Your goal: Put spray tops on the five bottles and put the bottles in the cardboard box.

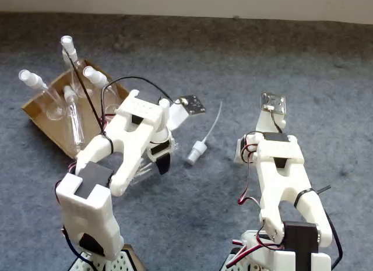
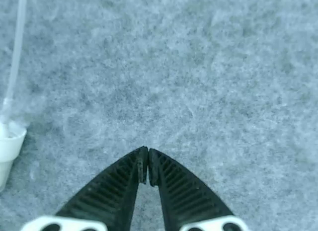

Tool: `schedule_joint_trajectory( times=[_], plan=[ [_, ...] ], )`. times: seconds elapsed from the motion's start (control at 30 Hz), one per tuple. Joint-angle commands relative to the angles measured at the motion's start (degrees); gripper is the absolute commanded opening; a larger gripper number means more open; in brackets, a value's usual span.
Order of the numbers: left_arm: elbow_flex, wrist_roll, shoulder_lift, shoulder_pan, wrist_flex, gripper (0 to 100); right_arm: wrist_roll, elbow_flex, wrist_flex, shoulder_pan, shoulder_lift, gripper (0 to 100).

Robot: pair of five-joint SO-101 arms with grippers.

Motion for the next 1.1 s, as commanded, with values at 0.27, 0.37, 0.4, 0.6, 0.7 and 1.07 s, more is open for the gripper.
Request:
schedule_joint_trajectory(
  times=[0.27,0.37,0.4,0.6,0.7,1.07],
  plan=[
    [-4.8,-0.4,-1.2,1.0,1.1,6,-0.4,-0.3,-0.8,-0.6,-1.9,0.5],
    [-7.0,-0.4,-3.1,1.0,1.3,6,-0.4,-0.3,-0.8,-0.6,-1.9,0.5],
    [-7.6,-0.4,-4.7,1.1,2.4,6,-0.4,-0.3,-0.8,-0.6,-1.9,0.5],
    [-8.2,-0.4,-17.7,4.4,9.6,6,-0.4,-0.3,-0.8,-0.6,-1.9,0.5],
    [-8.1,-0.4,-23.8,5.2,10.3,6,-0.4,-0.3,-0.8,-0.6,-1.8,0.5],
    [-2.7,-0.4,-42.5,5.5,11.5,6,-0.4,-0.3,-0.8,-0.6,-1.8,0.5]
  ],
)
